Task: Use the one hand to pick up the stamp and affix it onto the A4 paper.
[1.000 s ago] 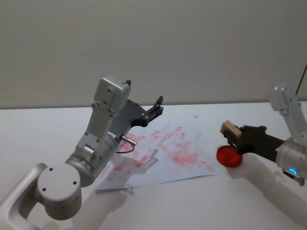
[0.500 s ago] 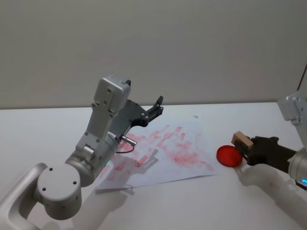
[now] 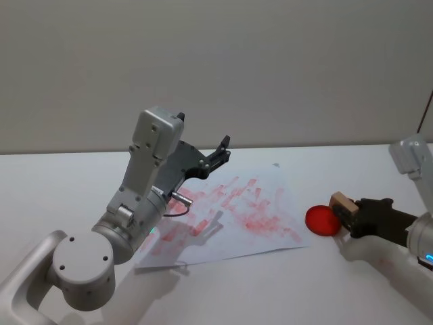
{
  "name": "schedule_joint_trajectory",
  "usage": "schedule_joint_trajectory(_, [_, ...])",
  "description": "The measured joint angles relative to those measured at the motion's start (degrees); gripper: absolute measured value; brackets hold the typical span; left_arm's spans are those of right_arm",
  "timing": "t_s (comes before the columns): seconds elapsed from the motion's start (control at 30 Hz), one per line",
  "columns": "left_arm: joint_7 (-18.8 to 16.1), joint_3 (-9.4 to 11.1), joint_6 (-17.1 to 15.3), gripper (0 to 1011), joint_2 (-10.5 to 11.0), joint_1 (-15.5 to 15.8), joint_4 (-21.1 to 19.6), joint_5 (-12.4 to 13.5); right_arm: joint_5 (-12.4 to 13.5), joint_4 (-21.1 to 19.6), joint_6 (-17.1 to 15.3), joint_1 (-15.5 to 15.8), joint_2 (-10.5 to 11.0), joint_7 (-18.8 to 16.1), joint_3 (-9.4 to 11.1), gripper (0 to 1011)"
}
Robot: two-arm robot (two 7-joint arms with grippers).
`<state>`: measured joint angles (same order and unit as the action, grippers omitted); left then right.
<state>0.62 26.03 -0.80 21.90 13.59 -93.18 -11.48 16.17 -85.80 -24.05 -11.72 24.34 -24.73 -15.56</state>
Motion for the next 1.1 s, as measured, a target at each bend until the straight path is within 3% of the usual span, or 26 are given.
schedule_joint_trajectory(0.63, [0.0,0.0,0.0,1001,0.0,0.0,0.0,0.0,-3.5,6.8,0.6,-5.4,-3.0,-4.7,-1.9,240])
schedule_joint_trajectory(1.1, [0.0,0.0,0.0,1001,0.0,0.0,0.0,0.0,-4.3,8.3,0.6,-6.6,-3.7,-5.8,-2.3,683])
